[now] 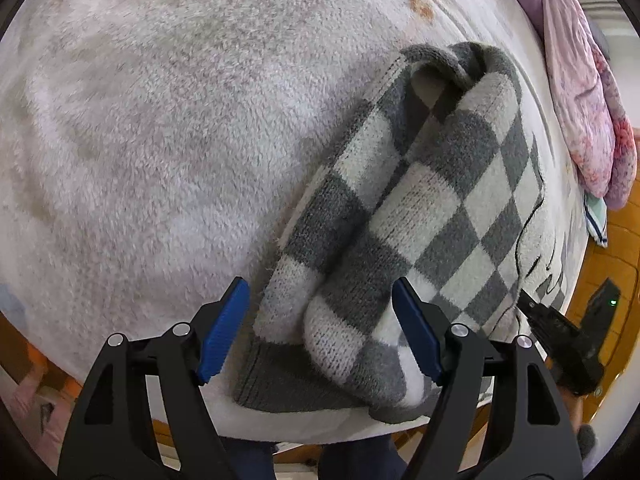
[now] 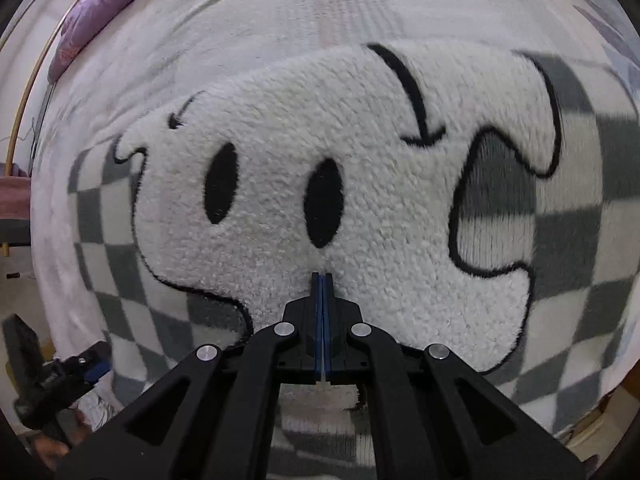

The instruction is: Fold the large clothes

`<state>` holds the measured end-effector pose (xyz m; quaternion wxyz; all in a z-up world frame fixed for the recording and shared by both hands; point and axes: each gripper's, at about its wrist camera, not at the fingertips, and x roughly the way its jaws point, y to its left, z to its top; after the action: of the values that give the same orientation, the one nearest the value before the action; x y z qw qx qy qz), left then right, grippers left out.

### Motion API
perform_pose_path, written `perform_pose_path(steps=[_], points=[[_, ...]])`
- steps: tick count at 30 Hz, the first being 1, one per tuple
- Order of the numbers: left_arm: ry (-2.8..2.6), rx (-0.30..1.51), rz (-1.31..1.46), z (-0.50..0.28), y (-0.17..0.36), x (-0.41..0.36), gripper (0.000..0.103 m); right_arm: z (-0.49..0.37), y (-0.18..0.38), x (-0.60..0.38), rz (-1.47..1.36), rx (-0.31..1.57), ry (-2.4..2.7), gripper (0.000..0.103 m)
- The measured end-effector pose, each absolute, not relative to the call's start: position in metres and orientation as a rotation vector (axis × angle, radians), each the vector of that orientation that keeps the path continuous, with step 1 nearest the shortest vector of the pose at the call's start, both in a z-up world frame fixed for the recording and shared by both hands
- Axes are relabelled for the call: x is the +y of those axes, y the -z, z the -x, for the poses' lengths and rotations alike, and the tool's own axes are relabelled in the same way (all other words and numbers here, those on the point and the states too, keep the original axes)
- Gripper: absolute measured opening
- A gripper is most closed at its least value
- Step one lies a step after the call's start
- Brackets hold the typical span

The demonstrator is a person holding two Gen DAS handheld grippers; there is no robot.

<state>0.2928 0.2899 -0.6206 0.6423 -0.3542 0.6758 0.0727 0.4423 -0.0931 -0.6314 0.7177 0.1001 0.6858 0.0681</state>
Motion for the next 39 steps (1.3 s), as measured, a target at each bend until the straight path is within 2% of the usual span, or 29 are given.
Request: perform_pose_path(steps=[5,10,17,21,29,35,39], points=[[-0.119,1.555,0.795,-0.298,0.621,0.295,0.075,-0.442,0.63,-0.09,-0.228,1.503,-0.126,0.0],[-0.088,1.571,0.78,-0.3,0.621,0.292,0.075,-0.4,0.621,-0.091,-0.278,1.519,-0.101,0.0],[-0.086,1.58,0.772,-0.295,0.628,0.287,0.075,-0.379,0.652,-0.09,-0.268,1.546,-0.092,0.0],[-0.1,1.562,0.806,-0.292,0.63,0.289,0.076,-0.37,0.645,-0.087,-0.255,1.536,-0.108,0.0],[-0.123,1.553,0.841,-0.277,0.629,0.283,0.076,-0.295,0.648,-0.09,-0.341,1.614,-0.074,0.0],[-0.154,1.525,0.837,-0.267,0.624,0.274,0.076,-0.296,0.656,-0.084,-0.283,1.601,-0.144,0.0],[-0.18,1.493,0.853,-0.259,0.619,0.271,0.077,-0.282,0.645,-0.114,-0.376,1.62,-0.137,0.0]])
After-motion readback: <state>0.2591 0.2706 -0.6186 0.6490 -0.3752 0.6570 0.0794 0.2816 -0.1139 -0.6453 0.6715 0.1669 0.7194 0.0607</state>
